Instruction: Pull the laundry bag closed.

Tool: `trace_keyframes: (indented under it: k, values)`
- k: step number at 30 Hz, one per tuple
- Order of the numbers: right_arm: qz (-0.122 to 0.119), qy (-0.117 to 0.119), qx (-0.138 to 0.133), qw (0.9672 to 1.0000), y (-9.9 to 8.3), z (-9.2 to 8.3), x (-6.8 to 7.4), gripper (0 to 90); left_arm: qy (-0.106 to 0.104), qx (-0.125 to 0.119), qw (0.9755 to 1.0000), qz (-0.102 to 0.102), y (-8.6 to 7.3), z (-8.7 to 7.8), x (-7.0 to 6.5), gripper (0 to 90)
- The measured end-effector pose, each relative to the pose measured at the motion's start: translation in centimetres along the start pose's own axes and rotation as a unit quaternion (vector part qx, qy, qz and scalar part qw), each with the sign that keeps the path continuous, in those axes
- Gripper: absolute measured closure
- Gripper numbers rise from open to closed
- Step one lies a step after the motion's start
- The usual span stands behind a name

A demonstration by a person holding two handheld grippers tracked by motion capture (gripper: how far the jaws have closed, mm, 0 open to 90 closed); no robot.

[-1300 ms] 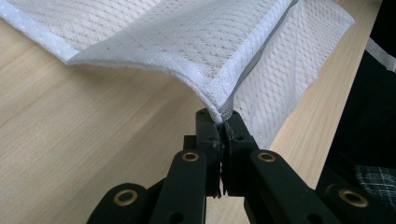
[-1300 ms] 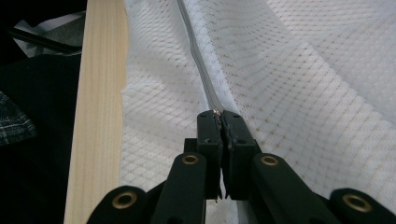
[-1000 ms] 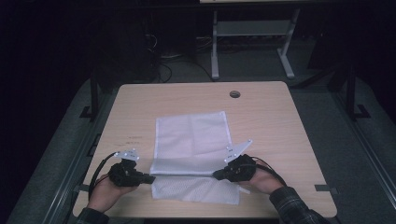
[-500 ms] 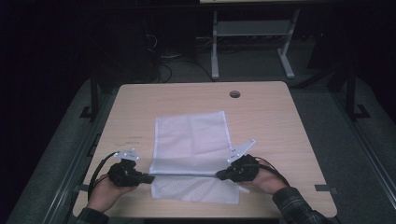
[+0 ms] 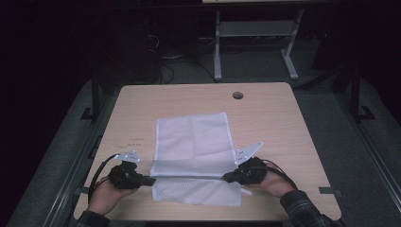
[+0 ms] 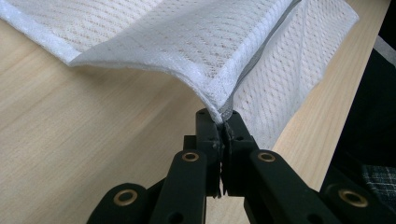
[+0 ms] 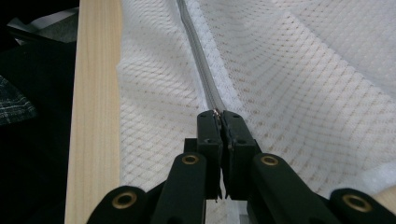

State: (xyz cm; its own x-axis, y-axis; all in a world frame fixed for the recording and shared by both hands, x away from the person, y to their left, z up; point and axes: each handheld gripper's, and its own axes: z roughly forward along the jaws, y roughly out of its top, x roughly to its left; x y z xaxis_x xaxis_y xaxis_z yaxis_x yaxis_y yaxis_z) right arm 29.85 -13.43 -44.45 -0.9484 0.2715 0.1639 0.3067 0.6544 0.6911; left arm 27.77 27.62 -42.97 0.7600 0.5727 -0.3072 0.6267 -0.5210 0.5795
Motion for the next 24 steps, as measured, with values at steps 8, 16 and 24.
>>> trace_keyframes:
  k: [8, 16, 24]
  values:
    - [0.005, -0.003, 0.001, 1.0, -0.6, -0.5, -0.2, 86.9, 0.0, 0.003, 1.0, 0.003, 0.0, 0.1, 0.0, 87.3]
    - [0.008, -0.005, 0.003, 1.0, -0.8, -0.7, -0.3, 86.8, -0.001, 0.002, 1.0, 0.002, 0.1, 0.1, -0.1, 87.3]
    - [0.015, -0.01, 0.008, 0.9998, -1.3, -1.0, -0.6, 86.8, 0.005, 0.002, 1.0, 0.002, 0.1, 0.0, -0.1, 87.4]
